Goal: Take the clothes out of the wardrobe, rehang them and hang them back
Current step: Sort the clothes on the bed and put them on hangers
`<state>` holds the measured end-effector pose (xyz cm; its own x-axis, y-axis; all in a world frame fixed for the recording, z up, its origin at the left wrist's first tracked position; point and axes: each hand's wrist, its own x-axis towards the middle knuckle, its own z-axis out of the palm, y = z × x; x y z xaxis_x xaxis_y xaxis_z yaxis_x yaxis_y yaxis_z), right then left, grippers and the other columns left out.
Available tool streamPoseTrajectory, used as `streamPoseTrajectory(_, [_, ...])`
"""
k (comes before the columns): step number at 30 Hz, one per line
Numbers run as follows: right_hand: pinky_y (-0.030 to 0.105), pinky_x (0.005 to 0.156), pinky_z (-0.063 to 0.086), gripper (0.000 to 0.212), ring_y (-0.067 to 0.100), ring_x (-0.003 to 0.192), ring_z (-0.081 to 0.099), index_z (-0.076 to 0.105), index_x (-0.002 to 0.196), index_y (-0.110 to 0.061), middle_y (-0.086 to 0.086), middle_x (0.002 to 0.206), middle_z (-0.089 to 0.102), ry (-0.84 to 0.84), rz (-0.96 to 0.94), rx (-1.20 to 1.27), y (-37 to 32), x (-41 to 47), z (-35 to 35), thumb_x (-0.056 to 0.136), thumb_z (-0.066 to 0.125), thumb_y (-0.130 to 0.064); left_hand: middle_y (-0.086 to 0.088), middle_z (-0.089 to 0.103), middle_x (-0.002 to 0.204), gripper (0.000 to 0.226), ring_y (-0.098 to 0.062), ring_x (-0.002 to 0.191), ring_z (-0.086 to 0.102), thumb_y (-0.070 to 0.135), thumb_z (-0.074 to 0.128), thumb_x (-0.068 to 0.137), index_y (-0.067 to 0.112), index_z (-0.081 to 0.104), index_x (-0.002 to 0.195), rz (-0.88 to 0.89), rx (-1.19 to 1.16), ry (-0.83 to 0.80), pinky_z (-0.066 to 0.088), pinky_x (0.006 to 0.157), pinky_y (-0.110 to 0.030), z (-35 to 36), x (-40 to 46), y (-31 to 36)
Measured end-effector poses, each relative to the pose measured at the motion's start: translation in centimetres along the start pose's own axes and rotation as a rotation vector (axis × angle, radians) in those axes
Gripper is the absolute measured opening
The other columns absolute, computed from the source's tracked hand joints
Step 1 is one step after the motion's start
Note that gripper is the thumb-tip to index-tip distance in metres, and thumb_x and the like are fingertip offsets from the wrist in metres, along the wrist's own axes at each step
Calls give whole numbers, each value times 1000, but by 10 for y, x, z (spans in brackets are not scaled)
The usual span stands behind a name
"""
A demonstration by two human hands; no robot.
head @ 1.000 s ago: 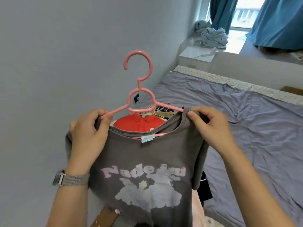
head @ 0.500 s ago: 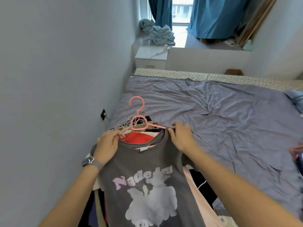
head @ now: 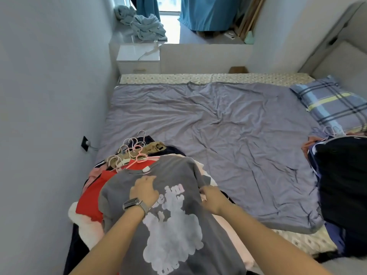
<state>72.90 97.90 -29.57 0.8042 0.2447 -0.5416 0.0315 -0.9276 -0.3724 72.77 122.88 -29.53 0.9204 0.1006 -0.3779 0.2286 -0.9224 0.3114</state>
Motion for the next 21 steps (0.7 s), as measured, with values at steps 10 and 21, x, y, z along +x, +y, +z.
streamPoseTrajectory(10, [28,102,35,52,26,125,46,45,136,-9,12,133,52,206,198,206,146,-71,-23,86,57,-15,5,40,143,61,-23,128,40,37,57,85,35,34,141,208,66,-95,40,99,-38,29,-26,119])
streamPoseTrajectory(21, [32,96,41,48,25,114,49,48,133,-16,4,124,57,498,375,288,385,-238,-69,88,61,-23,-1,45,141,66,-22,127,44,38,63,82,28,36,141,403,-14,-87,41,101,-34,107,-92,340])
